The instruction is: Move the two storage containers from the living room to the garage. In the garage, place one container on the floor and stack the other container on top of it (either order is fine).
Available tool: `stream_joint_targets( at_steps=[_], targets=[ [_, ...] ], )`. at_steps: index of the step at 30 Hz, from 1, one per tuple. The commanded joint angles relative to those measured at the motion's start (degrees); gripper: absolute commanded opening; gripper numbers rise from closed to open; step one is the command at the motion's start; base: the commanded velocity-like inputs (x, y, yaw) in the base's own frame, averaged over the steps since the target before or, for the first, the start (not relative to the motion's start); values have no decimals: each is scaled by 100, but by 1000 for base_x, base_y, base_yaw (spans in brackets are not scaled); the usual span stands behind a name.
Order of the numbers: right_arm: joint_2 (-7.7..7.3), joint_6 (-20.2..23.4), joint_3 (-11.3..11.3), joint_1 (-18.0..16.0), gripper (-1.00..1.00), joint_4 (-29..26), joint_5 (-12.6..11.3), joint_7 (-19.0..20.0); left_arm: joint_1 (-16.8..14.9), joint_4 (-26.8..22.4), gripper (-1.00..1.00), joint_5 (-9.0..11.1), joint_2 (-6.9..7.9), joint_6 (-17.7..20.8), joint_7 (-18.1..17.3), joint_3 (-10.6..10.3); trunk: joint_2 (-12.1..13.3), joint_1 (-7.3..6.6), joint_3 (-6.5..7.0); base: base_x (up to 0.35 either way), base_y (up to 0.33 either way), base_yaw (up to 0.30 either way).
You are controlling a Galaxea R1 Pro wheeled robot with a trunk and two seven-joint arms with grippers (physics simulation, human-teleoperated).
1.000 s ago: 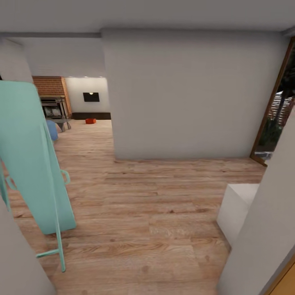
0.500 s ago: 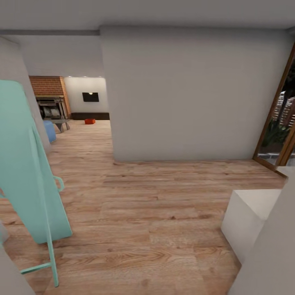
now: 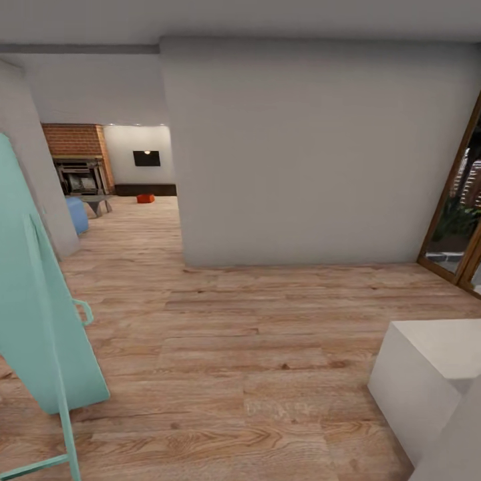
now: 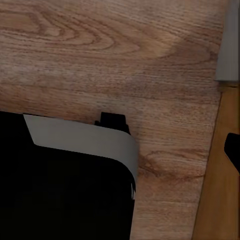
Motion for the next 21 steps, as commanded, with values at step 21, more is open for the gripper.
stream_joint_targets(
  at_steps=[21],
  targets=[
    [5, -26, 48, -5, 100, 13, -46, -5, -2, 0, 100, 25, -1, -8, 7, 6, -3, 2, -6, 246, 0, 0]
  ],
)
